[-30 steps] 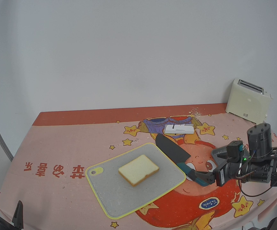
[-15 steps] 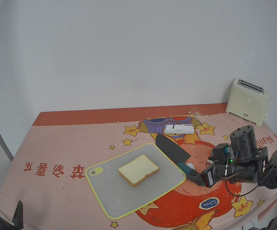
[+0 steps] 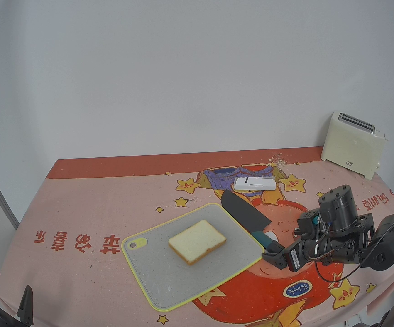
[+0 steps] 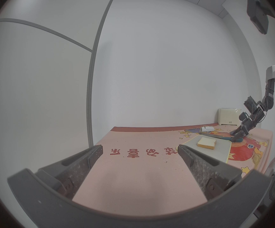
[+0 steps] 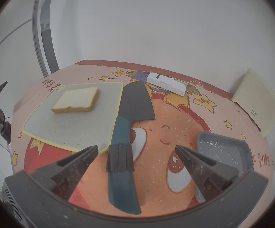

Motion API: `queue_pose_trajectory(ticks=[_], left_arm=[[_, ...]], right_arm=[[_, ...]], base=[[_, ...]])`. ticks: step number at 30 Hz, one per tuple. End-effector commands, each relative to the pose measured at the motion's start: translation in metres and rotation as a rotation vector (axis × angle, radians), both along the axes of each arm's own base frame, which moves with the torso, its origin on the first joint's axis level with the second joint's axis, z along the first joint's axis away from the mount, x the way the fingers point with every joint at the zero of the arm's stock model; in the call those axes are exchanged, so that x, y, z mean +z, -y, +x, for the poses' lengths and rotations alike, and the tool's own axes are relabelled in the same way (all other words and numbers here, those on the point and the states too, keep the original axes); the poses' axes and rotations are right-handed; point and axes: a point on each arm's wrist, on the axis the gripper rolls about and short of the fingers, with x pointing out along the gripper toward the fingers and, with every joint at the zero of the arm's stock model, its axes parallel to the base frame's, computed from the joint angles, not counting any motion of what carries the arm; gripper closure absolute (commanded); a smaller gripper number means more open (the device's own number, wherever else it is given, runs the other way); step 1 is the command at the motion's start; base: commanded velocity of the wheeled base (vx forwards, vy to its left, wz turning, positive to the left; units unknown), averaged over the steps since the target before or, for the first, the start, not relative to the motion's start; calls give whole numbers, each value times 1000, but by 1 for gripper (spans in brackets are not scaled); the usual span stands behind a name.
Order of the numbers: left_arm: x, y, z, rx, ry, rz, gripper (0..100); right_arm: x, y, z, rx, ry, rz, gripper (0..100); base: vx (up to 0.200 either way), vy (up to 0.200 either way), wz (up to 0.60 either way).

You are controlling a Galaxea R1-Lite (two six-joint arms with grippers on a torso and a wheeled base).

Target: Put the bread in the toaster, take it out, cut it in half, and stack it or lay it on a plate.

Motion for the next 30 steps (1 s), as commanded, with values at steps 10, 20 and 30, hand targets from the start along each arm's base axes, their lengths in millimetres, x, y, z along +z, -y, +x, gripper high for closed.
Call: queue_pose_trajectory(ticks=[10,20,30], left_arm=[[-5,0,1,1,-15,0,0],[-5,0,1,1,-15,-2,0],[-5,0,1,1,-15,0,0]], right_arm=[[-12,-5,6,5,7,2,100],[-12,-4,0,12,5,1,100],[19,-3,-7,5,81,113,100]], base=[[0,0,0],[0,0,0],[0,0,0]])
